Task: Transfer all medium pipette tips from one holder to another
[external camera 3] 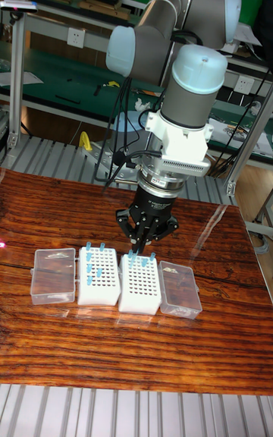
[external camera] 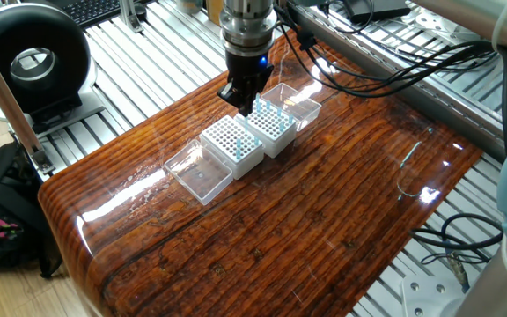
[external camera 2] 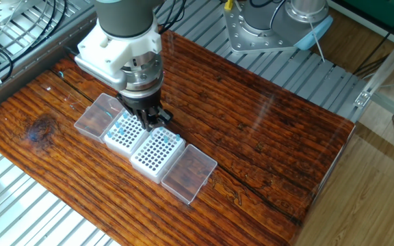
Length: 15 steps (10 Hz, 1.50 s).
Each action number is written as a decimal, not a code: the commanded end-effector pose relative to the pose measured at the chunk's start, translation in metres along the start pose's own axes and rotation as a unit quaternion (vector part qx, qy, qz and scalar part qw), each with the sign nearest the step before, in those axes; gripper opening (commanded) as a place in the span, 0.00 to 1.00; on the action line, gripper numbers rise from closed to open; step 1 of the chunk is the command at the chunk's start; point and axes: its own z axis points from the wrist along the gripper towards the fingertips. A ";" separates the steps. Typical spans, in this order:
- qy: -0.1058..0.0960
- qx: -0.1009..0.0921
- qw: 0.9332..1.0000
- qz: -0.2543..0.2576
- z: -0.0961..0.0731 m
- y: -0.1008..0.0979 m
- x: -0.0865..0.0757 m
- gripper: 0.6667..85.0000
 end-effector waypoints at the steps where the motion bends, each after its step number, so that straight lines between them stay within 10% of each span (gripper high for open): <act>1: -0.002 -0.004 1.000 0.002 0.003 0.001 -0.002 0.00; 15: 0.000 -0.007 1.000 -0.029 0.004 -0.007 -0.008 0.26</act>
